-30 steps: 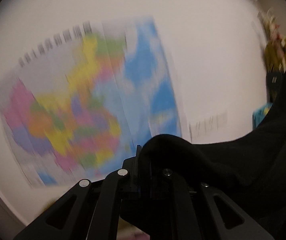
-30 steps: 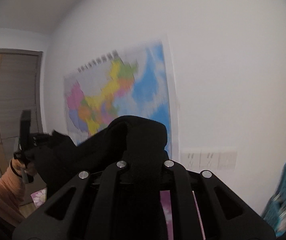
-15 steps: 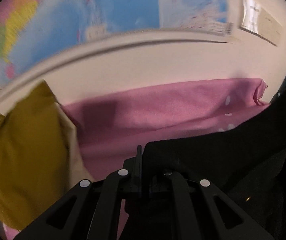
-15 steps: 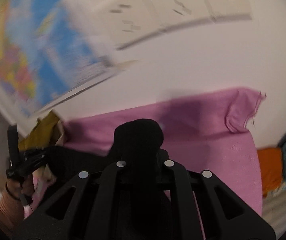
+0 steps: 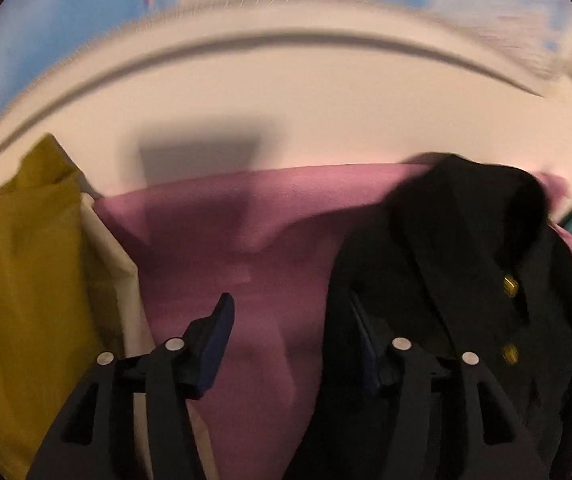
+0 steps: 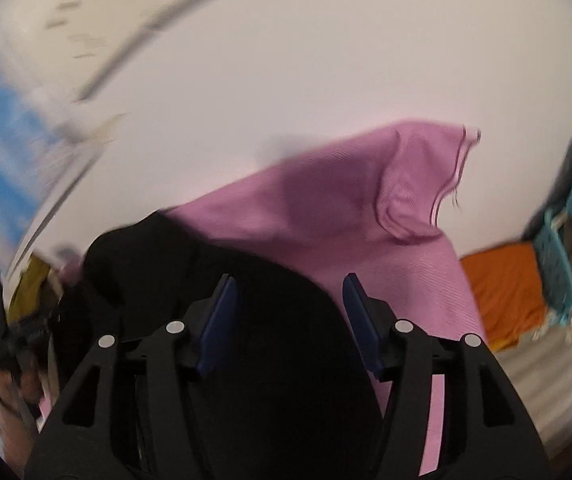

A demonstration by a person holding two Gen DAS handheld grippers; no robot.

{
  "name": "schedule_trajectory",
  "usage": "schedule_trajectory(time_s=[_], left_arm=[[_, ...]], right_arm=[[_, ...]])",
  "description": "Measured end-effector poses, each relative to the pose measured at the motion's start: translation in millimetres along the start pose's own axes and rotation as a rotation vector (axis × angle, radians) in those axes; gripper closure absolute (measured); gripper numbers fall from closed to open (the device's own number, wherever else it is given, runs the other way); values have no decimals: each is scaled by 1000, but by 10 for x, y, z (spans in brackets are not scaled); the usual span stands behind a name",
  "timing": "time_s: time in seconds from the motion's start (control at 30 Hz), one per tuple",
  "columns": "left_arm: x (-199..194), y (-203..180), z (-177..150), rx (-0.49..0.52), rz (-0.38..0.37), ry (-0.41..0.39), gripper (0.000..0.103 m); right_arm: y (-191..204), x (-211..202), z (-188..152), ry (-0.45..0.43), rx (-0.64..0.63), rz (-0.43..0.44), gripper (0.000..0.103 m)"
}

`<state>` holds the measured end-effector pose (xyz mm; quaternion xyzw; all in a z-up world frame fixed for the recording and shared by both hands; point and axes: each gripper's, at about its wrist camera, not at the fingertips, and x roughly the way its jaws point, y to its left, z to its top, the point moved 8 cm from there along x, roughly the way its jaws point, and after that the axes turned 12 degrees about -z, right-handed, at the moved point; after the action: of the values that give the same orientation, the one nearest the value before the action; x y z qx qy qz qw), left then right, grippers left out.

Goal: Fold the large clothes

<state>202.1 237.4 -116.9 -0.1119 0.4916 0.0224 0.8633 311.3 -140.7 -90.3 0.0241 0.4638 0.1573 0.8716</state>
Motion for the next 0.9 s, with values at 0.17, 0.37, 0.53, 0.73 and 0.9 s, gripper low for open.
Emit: schedule_trajectory(time_s=[0.17, 0.37, 0.53, 0.73, 0.9], left_arm=[[-532, -203, -397, 186, -24, -99, 34], [-997, -403, -1141, 318, -113, -131, 27], [-1064, -794, -1816, 388, -214, -98, 25], [-1211, -1152, -2570, 498, -330, -34, 19], [-1091, -1268, -2863, 520, -315, 52, 40]], right_arm=[[-34, -674, -610, -32, -167, 45, 27], [-330, -1058, -1712, 83, -161, 66, 26], [-647, -1248, -2340, 137, -38, 105, 24], [-627, -1407, -2779, 126, 26, 237, 57], [-671, -1651, -2562, 54, 50, 239, 98]])
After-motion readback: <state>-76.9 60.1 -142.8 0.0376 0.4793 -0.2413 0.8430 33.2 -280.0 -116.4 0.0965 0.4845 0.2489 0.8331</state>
